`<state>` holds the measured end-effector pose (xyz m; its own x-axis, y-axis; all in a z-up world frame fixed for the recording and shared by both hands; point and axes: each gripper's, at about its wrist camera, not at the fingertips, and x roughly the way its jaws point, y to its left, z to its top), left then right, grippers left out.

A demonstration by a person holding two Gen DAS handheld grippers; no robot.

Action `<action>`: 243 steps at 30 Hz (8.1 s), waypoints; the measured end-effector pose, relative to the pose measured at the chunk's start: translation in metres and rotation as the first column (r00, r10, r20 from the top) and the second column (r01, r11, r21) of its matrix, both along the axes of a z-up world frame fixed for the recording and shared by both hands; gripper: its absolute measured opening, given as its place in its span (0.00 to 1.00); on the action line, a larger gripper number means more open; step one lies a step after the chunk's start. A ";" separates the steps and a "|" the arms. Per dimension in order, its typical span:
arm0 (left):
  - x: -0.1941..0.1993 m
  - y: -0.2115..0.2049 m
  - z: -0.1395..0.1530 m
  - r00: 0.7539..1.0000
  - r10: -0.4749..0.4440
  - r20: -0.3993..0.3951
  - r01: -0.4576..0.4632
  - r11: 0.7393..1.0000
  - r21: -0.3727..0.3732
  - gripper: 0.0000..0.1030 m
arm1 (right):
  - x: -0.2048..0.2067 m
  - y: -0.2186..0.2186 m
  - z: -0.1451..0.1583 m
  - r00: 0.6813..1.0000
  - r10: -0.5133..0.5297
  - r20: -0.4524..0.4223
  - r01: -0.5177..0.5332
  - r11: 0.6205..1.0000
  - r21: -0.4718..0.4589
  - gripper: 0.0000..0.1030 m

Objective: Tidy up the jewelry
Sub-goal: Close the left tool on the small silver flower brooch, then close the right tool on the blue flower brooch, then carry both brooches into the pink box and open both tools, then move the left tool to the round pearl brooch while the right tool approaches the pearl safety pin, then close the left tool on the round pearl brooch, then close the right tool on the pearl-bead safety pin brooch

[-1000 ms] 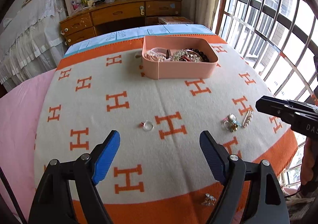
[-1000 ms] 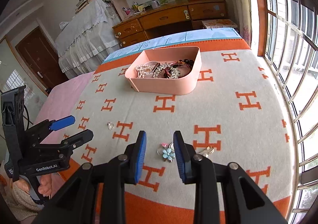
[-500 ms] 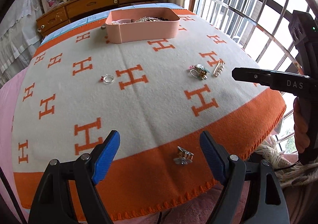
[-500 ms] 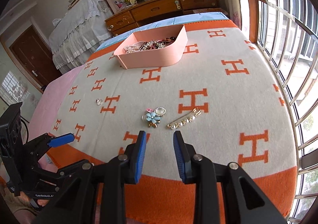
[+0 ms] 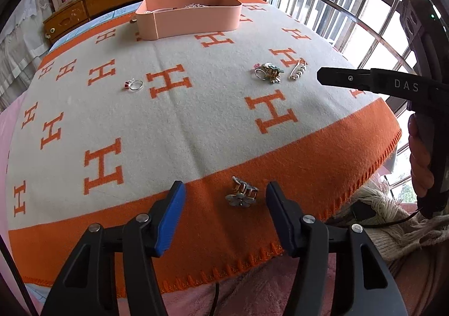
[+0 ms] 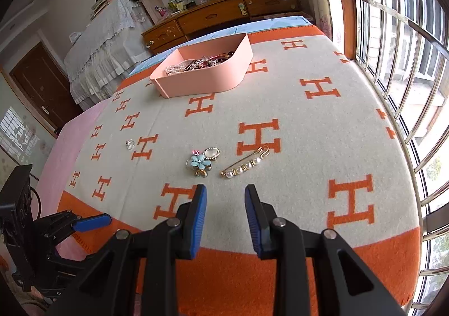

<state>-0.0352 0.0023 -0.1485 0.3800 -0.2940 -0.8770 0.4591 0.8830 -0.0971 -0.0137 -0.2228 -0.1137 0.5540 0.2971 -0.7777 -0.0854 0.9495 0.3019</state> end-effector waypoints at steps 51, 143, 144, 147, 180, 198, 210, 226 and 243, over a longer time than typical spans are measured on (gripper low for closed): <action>0.077 0.011 0.004 0.994 0.082 -0.078 -0.093 0.985 -0.143 0.20 | 0.026 0.074 -0.018 0.889 0.456 0.028 -0.429 0.853 -0.298 0.27; 0.165 -0.071 0.126 0.988 -0.071 0.136 0.076 0.996 -0.038 0.72 | 0.081 -0.001 0.093 0.998 -0.038 0.041 0.041 0.996 -0.081 0.29; 0.161 -0.075 0.121 0.987 -0.090 0.133 0.095 0.995 -0.033 0.72 | 0.077 -0.003 0.088 0.998 -0.051 0.031 0.054 0.995 -0.082 0.29; 0.153 -0.087 0.103 0.985 -0.143 0.101 0.146 0.989 -0.023 0.72 | 0.068 -0.011 0.073 0.996 -0.088 -0.018 0.086 0.995 -0.058 0.29; 0.120 -0.128 0.015 0.940 -0.341 -0.028 0.342 0.936 0.086 0.39 | 0.030 -0.044 -0.015 0.975 -0.162 -0.153 0.176 0.981 0.085 0.28; 0.119 -0.111 0.018 0.969 -0.245 -0.026 0.246 0.968 0.054 0.17 | 0.032 -0.023 -0.015 0.986 -0.070 -0.148 0.083 0.994 0.078 0.29; 0.123 -0.059 0.032 0.990 -0.141 -0.005 0.140 0.987 -0.084 0.17 | 0.052 0.014 -0.014 0.987 -0.028 -0.161 0.024 0.999 -0.026 0.29; 0.135 -0.021 0.034 0.995 -0.093 -0.027 0.087 0.981 -0.176 0.17 | 0.065 0.030 -0.017 0.984 -0.041 -0.173 0.028 0.997 -0.076 0.03; 0.133 -0.020 0.032 0.993 -0.111 -0.035 0.102 0.974 -0.201 0.17 | 0.093 0.022 -0.015 0.966 -0.132 -0.220 0.134 0.991 -0.009 0.20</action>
